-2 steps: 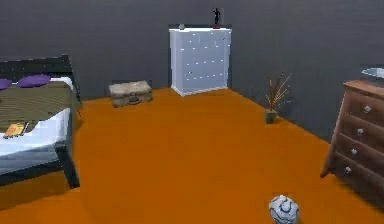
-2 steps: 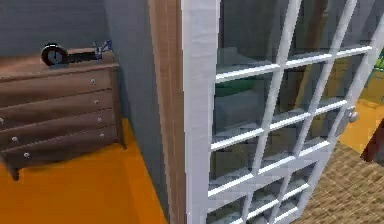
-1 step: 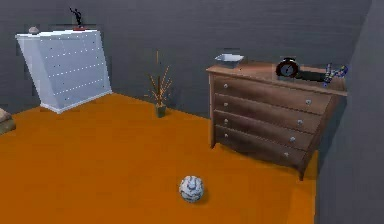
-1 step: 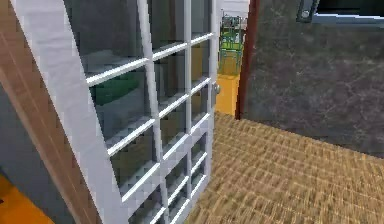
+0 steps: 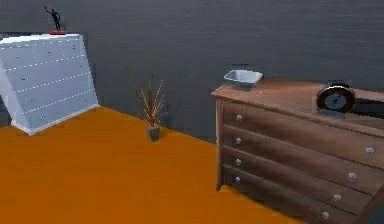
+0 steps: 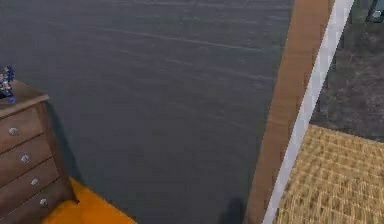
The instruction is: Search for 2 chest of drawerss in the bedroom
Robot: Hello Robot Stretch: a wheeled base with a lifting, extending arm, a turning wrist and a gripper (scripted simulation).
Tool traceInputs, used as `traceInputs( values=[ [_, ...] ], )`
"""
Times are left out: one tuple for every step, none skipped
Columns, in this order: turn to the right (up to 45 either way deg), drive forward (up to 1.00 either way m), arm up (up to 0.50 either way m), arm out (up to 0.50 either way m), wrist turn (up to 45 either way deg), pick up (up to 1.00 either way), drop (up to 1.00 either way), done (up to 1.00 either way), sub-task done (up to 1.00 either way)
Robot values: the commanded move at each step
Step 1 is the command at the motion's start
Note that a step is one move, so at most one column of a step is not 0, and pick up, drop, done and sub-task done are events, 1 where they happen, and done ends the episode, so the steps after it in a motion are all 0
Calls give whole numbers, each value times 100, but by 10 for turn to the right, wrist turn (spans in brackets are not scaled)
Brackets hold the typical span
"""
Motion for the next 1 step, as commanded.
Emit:
traceInputs(
  values=[
    [300,0,0,0,0,0,0,0,0]
  ],
)
